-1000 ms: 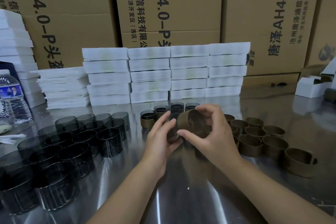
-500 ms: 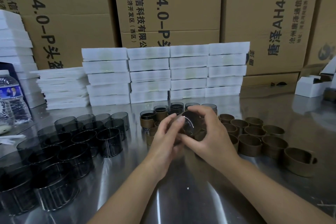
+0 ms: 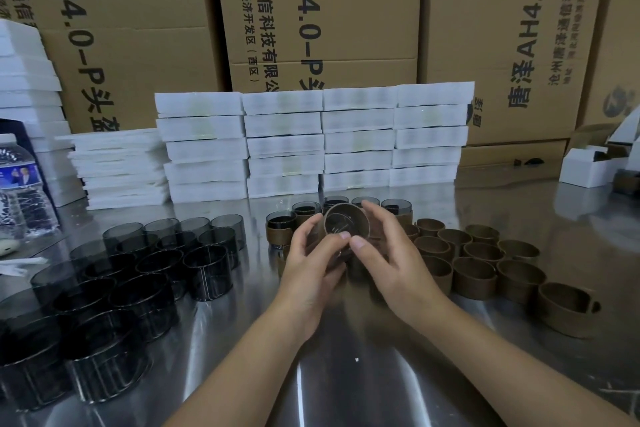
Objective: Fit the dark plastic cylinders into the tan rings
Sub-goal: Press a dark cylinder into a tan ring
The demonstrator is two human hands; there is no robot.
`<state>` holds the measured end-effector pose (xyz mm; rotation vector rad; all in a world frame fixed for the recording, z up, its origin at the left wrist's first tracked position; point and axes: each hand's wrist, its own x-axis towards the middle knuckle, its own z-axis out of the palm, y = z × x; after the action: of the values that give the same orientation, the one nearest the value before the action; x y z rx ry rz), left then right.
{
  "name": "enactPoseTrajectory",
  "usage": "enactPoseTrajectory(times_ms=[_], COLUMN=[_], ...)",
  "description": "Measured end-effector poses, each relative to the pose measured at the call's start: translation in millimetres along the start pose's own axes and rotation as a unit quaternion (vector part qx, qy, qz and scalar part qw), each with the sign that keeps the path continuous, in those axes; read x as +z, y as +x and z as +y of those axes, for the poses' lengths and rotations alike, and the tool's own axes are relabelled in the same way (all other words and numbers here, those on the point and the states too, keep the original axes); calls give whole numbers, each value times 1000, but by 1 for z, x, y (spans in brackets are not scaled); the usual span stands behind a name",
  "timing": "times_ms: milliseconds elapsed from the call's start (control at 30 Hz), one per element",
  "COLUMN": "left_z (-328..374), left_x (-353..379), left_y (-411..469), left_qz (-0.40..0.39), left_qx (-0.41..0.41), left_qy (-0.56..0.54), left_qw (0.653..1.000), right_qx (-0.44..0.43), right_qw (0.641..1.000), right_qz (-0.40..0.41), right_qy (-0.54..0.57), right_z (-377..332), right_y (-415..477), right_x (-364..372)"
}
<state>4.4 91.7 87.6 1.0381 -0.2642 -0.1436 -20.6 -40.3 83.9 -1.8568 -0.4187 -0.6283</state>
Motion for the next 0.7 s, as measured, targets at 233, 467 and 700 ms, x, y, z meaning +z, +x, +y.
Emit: enactPoseTrajectory(times_ms=[233,467,700], left_z=[1,3,-1], left_x=[3,5,7], left_y=[-1,-3,-8], left_qz=[2,-4,-19], left_qx=[2,7,42], left_qy=[-6,-6,142], left_qw=[1000,1000,989], right_qx=[28,13,7], right_qw=[999,999,996], right_qz=[-13,-4,53], right_qy=[-17,-48,-64], right_z=[5,6,4], right_y=[3,3,6], right_x=[-1,-1,-5])
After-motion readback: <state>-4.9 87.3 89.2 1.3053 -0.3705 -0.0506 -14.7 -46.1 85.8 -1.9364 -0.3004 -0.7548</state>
